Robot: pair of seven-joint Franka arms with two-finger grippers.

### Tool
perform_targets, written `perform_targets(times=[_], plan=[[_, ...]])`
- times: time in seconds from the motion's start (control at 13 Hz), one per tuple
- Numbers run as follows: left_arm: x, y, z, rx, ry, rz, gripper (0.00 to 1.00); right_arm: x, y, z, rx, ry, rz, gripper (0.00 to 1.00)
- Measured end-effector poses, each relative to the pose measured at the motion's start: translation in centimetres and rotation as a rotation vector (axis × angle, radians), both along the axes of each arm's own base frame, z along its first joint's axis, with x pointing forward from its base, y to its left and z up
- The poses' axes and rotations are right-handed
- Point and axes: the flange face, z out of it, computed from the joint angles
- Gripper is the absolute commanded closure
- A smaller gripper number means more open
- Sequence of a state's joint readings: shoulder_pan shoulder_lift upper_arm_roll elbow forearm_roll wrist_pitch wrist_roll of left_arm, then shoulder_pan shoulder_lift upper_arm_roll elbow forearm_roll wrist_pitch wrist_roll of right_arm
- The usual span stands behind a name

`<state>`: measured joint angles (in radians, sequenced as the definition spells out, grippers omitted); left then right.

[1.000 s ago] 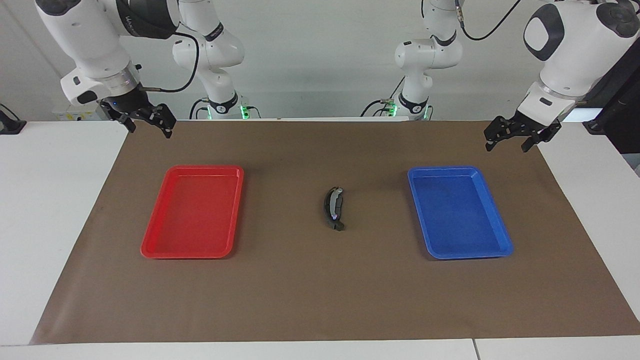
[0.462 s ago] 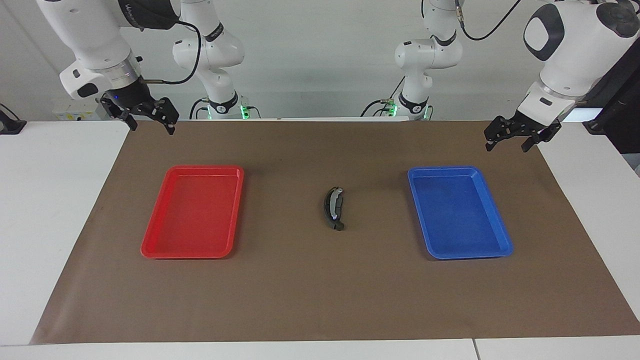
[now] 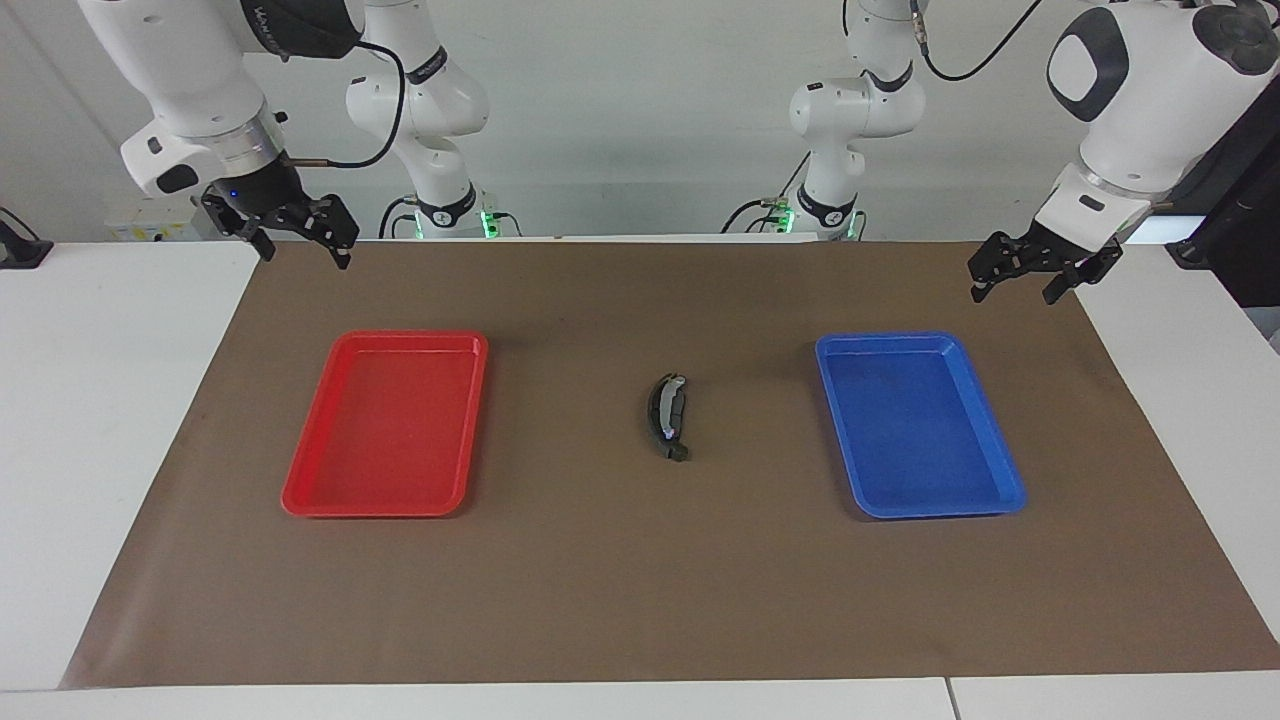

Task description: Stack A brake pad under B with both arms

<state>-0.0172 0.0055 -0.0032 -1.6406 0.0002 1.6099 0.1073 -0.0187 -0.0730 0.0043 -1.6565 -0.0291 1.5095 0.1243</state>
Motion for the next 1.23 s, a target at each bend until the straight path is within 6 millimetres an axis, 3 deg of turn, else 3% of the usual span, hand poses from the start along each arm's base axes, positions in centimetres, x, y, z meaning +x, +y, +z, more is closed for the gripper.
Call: perform_targets(times=[0.46, 0.92, 1.23], plan=[[0.0, 0.0, 0.0, 0.000, 0.000, 0.000, 0.00, 0.3, -0.1, 0.0, 0.003, 0.000, -0.001, 0.01], [0.0, 0.0, 0.0, 0.000, 0.000, 0.000, 0.00, 0.4, 0.3, 3.4, 0.002, -0.003, 0.004, 0.01], [0.0, 0.0, 0.0, 0.000, 0.000, 0.000, 0.00, 1.0, 0.1, 2.8, -0.001, 0.015, 0.000, 0.01]])
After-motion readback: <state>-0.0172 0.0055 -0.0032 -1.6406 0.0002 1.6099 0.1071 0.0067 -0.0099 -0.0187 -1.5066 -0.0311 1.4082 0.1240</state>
